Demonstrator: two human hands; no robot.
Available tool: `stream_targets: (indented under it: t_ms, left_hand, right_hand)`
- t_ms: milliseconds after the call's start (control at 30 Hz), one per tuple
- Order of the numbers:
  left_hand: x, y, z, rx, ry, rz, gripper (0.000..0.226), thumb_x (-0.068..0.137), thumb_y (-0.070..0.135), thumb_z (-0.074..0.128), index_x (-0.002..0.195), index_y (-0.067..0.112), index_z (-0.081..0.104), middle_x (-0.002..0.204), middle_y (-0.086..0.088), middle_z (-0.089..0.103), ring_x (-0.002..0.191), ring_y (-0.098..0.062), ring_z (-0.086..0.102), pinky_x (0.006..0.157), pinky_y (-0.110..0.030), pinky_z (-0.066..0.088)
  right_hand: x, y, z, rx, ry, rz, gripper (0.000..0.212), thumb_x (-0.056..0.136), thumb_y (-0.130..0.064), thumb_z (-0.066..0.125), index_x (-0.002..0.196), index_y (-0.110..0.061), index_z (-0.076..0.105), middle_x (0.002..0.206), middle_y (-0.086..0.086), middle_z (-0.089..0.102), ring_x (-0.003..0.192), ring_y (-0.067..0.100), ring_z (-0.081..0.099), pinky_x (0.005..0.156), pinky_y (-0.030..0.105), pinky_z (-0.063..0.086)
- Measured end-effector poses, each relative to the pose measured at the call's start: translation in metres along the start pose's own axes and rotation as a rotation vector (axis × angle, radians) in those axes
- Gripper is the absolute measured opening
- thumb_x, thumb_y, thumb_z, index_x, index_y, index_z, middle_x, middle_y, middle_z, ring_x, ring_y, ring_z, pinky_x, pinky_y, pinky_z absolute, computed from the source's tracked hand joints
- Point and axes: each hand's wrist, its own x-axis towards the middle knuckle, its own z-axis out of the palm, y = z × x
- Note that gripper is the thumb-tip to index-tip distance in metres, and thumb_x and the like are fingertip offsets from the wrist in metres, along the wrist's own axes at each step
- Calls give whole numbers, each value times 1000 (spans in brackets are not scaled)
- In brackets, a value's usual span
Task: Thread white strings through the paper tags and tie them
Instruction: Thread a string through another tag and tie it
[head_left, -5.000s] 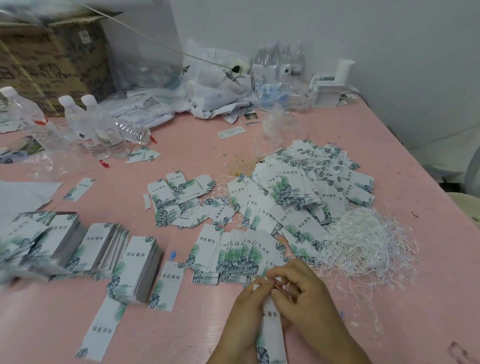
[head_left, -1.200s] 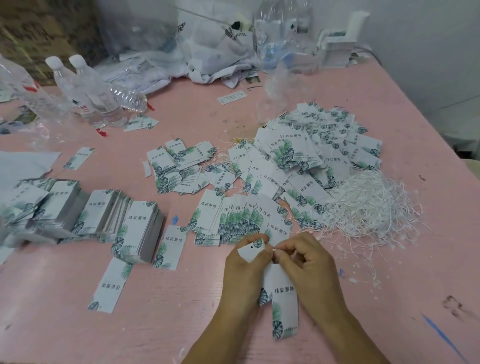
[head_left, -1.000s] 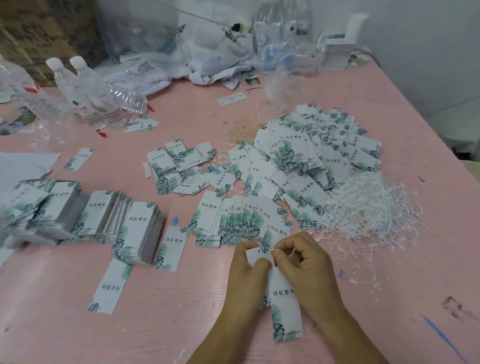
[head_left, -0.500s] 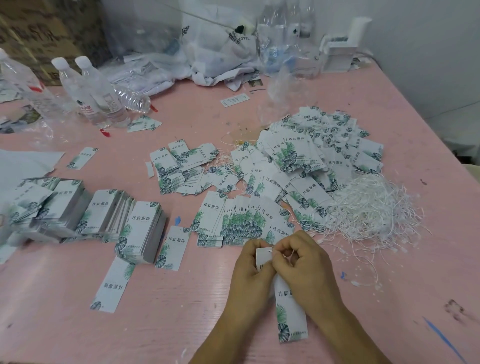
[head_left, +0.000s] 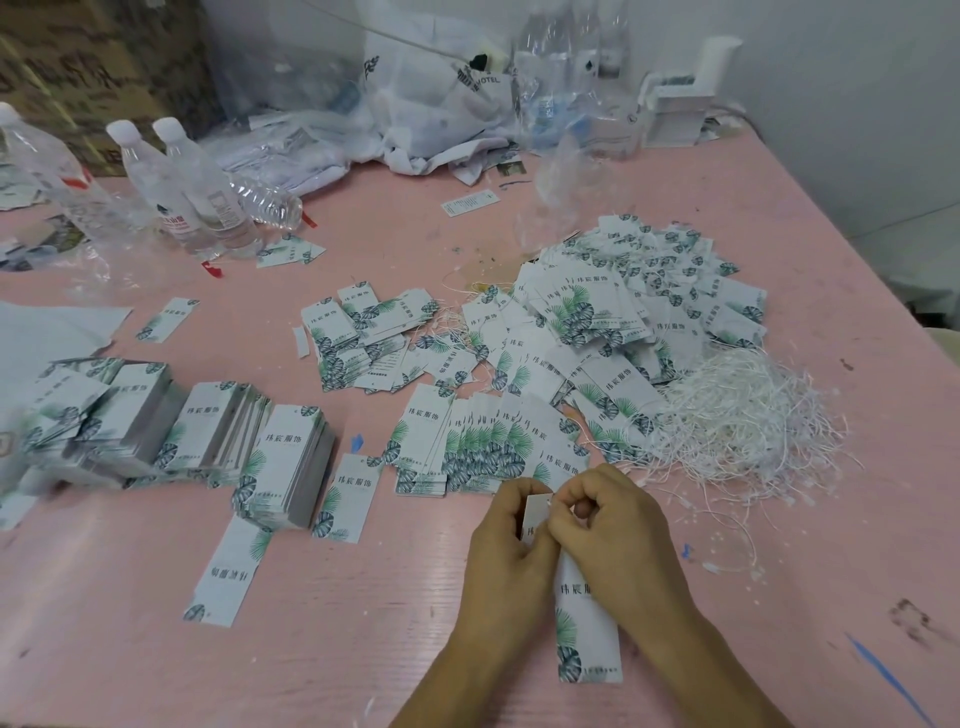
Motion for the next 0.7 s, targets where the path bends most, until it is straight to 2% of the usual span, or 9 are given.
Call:
stream_targets:
  t_ms: [100, 167, 267, 400, 533, 633, 700]
  left_hand:
    - [0, 2, -3, -122, -24, -46, 32, 75, 20, 52, 103, 28, 67, 82, 2, 72, 69, -7, 63, 59, -18, 47]
    - [4, 0, -7, -314, -32, -178, 38, 70, 27, 53, 101, 17, 73, 87, -6, 73, 77, -16, 65, 64, -26, 49]
    - [11, -4, -9, -580, -45, -392, 44, 66, 33, 66, 100, 6, 74, 92, -18, 72, 82, -29, 67, 68, -36, 52]
    - [17, -7, -12, -694, -33, -406, 41, 62, 15, 78, 98, -5, 73, 91, -24, 72, 83, -32, 68, 71, -36, 55]
    - [17, -8, -12, -699, -59, -398, 36, 58, 11, 87, 91, -1, 76, 81, -22, 73, 74, -28, 70, 68, -33, 58]
    - [17, -10, -8, -672, -45, -355, 36, 60, 18, 91, 88, 1, 76, 85, -26, 73, 81, -33, 70, 80, -43, 58]
    - [17, -11, -7, -644, -20, -346, 38, 61, 21, 91, 87, 0, 74, 87, -29, 70, 86, -38, 67, 89, -51, 53]
  right_hand:
    - [1, 2, -1, 46, 11, 37, 21, 77, -15, 69, 65, -30, 59, 76, -11, 58, 72, 5, 56, 61, 13, 43]
    - [2, 3, -3, 105, 4, 88, 18, 78, -17, 70, 67, -29, 62, 75, -14, 61, 69, 5, 58, 58, 14, 44]
    - [1, 4, -4, 206, -32, 139, 15, 79, -19, 71, 75, -33, 65, 71, -10, 64, 61, 5, 57, 54, 16, 45]
    - [-1, 5, -6, 262, -59, 155, 18, 80, -18, 72, 77, -35, 66, 71, -8, 66, 58, 1, 55, 54, 14, 45]
    - [0, 5, -7, 256, -56, 149, 18, 79, -16, 72, 75, -33, 67, 70, -7, 66, 57, 0, 55, 52, 13, 44]
    - [1, 4, -10, 250, -67, 157, 14, 78, -21, 75, 75, -33, 67, 70, -6, 66, 57, 3, 55, 52, 18, 45]
    - [2, 3, -12, 257, -90, 149, 15, 78, -22, 76, 76, -34, 68, 70, -6, 66, 58, 5, 56, 53, 20, 46]
